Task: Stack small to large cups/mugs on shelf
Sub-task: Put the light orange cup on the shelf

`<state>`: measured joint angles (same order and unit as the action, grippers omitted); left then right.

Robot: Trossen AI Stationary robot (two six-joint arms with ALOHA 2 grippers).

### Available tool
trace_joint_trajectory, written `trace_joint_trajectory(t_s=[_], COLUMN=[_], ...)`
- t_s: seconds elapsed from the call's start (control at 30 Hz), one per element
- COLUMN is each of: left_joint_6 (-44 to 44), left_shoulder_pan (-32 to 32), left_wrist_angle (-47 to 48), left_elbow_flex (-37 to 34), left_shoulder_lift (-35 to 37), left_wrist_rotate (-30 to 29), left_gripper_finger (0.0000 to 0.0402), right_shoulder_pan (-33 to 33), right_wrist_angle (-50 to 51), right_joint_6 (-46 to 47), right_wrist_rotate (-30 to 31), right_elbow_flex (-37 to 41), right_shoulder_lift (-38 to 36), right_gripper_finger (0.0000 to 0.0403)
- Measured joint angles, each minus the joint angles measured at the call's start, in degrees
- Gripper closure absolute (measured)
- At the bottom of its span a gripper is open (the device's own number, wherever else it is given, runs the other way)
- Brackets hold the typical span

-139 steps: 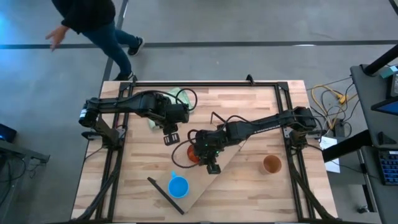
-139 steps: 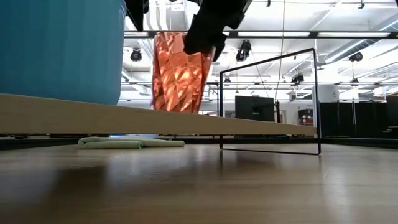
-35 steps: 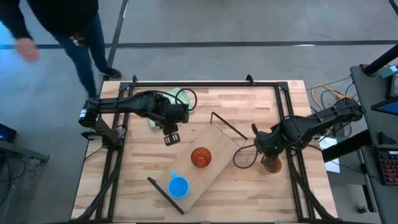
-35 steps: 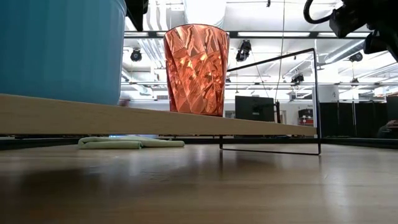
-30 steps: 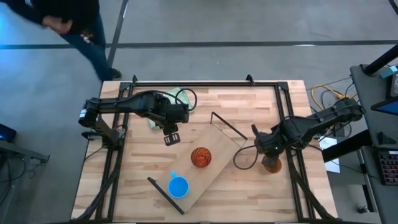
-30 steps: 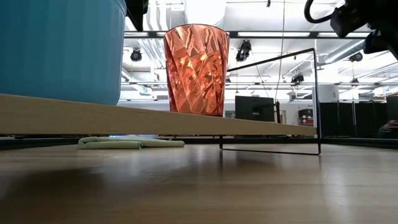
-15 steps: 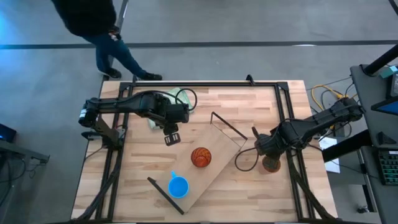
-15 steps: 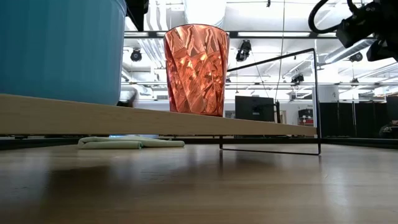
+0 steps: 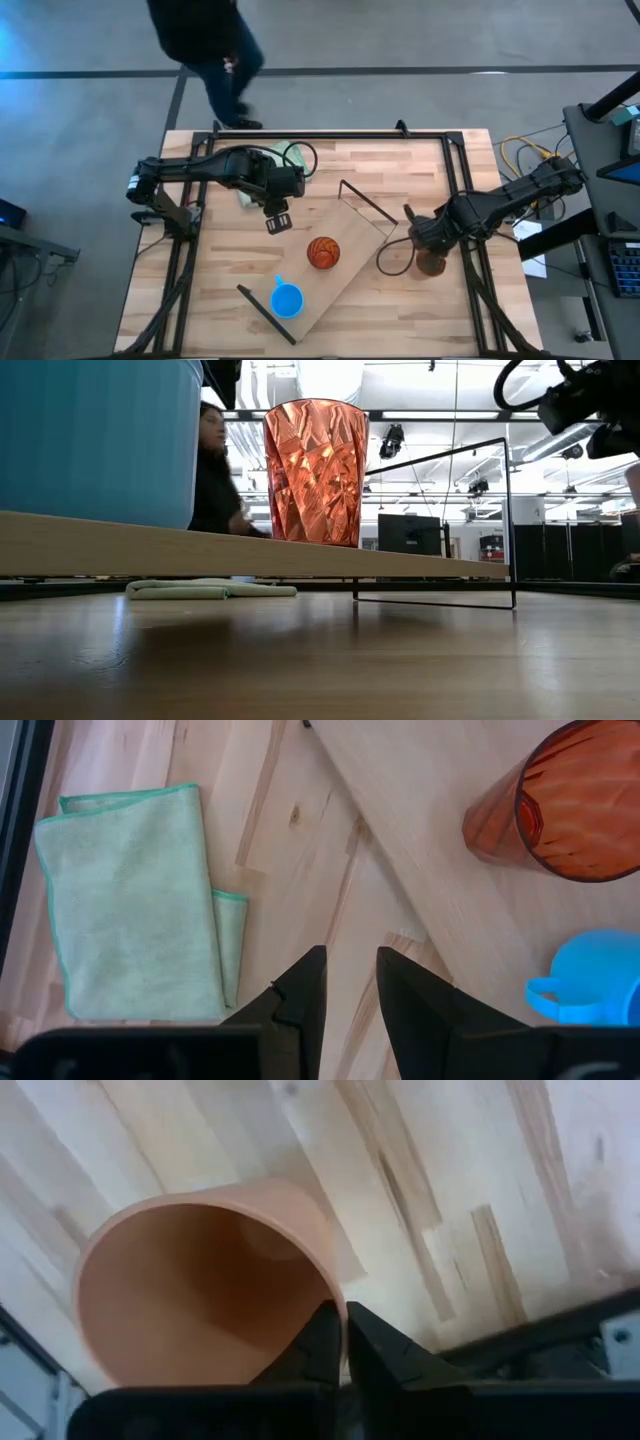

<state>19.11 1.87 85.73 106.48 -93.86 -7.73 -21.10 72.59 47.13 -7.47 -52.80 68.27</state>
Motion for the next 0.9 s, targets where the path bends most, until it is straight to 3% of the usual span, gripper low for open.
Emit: trace_joint_trajectory(t_s=[0.27, 0.47, 0.67, 0.9], left_joint_6=[0.0, 0.0, 0.1, 0.0], left_shoulder_pan=[0.0, 0.0, 0.0, 0.0], left_wrist_angle=[0.0, 0.0, -0.1, -0.2], left_elbow_flex=[0.0, 0.0, 0.0, 0.0], left_shoulder_lift=[0.0, 0.0, 0.0, 0.0], left_wrist_rotate=[0.0, 0.0, 0.0, 0.0], left_gripper_finger=[0.0324, 0.0324, 0.0324, 0.0324], right_shoulder_pan=[0.0, 0.0, 0.2, 3.4], right_wrist_angle=[-4.0, -15.1, -25.6, -22.8], right_joint_6=[3.7, 2.0, -2.0, -6.5], right_wrist_rotate=[0.0, 0.2, 5.6, 15.0], right_elbow_flex=[-4.2, -8.8, -11.2, -13.8], right_shoulder_lift=[0.0, 0.1, 0.2, 0.2], right_gripper_finger=[0.0394, 0.0394, 0.0394, 0.0394])
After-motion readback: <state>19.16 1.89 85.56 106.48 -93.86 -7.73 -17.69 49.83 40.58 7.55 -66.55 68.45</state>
